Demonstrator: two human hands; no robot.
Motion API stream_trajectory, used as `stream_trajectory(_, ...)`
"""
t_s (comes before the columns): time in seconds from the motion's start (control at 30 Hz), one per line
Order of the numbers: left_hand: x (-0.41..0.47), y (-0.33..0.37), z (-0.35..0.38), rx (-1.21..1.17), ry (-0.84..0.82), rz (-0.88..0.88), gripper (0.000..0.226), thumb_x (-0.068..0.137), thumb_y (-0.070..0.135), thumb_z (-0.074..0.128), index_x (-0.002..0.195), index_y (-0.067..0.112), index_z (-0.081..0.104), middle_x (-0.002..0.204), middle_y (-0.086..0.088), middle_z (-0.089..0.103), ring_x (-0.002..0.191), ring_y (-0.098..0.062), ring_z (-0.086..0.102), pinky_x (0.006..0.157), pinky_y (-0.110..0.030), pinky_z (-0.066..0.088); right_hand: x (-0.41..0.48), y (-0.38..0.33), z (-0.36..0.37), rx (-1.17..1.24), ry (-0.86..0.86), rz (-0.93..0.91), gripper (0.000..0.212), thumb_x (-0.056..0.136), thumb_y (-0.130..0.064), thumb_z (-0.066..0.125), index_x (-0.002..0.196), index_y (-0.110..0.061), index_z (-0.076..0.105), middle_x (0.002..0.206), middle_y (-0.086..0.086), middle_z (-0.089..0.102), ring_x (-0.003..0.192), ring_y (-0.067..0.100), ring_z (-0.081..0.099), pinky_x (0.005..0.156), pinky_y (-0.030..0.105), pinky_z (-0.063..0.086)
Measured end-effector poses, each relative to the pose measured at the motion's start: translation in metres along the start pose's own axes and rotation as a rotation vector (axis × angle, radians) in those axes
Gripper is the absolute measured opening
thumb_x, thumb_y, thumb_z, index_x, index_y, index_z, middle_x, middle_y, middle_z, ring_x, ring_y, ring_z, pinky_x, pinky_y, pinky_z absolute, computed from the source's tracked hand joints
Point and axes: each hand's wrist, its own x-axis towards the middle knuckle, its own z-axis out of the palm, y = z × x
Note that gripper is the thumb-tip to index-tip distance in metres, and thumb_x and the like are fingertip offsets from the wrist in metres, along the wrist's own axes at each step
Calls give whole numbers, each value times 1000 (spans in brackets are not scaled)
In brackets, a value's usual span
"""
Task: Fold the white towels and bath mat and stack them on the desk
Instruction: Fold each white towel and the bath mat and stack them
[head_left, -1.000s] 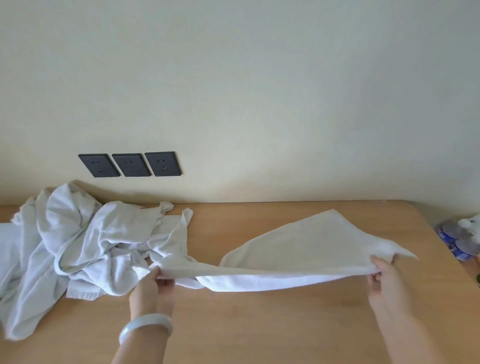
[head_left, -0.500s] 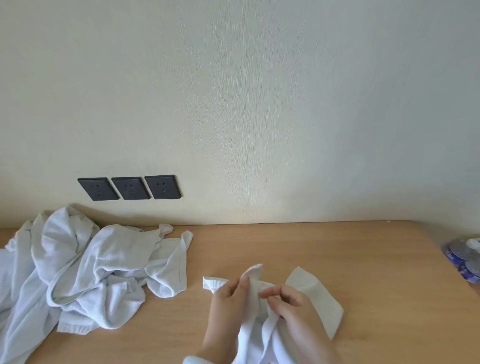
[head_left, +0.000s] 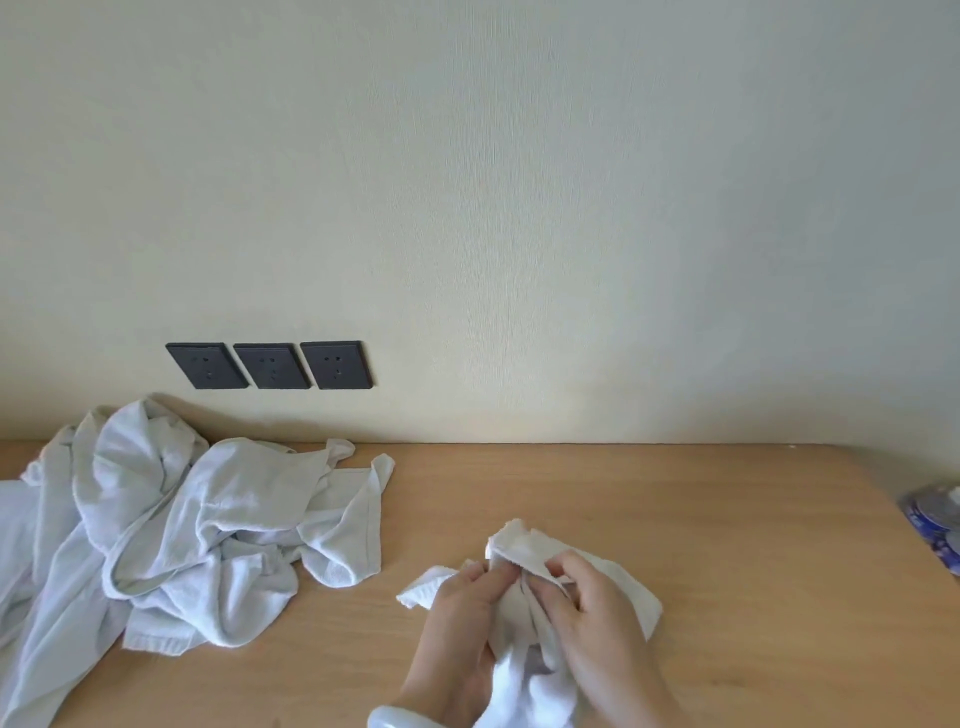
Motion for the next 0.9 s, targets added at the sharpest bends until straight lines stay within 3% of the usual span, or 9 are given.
stream_trajectory(0.13,-4,1,6,146,49,120,21,94,21,63,88,2,70,87,-24,71,72,-29,67,68,-36,52,4,-2,-3,-82,209,-46,34,92,-28,62,67,-6,53,54,-1,47,56,7,47,53,17,36)
stream_trajectory(0.2,-6,4,9,218,89,228,22,92,24,65,82,5,69,78,-17,68,68,-24,59,68,-36,46,7,-6,-8,-49,292,-49,22,92,-23,62,75,-11,56,58,1,55,59,7,52,56,16,38)
stream_trajectory(0.27,-12,11,12,247,68,321,20,88,25,70,79,7,67,72,-11,63,67,-21,54,67,-35,42,5,-14,-13,-26,336,-81,5,90,-19,63,87,-21,59,72,-12,66,69,4,59,60,14,41)
stream_trajectory(0.33,-17,17,16,278,20,372,15,79,24,70,81,9,68,75,-12,68,69,-21,59,68,-34,46,0,-26,-15,-98,305,-142,6,91,-25,61,97,-27,60,76,-18,68,71,7,61,62,18,43)
stream_trajectory(0.4,-20,19,18,312,5,408,11,82,15,71,86,5,67,80,-17,72,71,-22,65,67,-33,51,-4,-36,-14,-240,276,-191,11,94,-38,54,101,-32,59,77,-11,69,71,14,63,62,25,42)
stream_trajectory(0.5,-28,22,21,371,54,461,8,91,8,65,85,3,68,73,-12,72,62,-15,64,58,-25,49,-7,-40,-13,-456,374,-332,28,96,-51,39,85,-35,59,60,-9,59,53,12,56,49,23,39)
stream_trajectory(0.7,-37,29,19,443,109,466,14,92,13,65,79,8,68,68,-9,72,61,-21,67,65,-34,55,-10,-39,-8,-592,580,-520,30,89,-40,45,72,-26,66,50,-7,51,37,12,46,36,22,29)
stream_trajectory(0.8,-44,31,19,542,110,508,2,91,12,65,92,11,63,63,-3,69,60,-20,69,63,-30,56,-13,-38,-5,-617,635,-534,30,88,-37,48,67,-22,64,43,-2,44,32,16,43,33,18,26)
stream_trajectory(0.9,-48,34,16,655,79,546,19,93,8,60,103,23,64,63,-5,68,63,-20,72,70,-35,58,-13,-33,-3,-676,624,-614,29,88,-35,49,66,-21,61,43,-3,43,33,14,44,35,19,27)
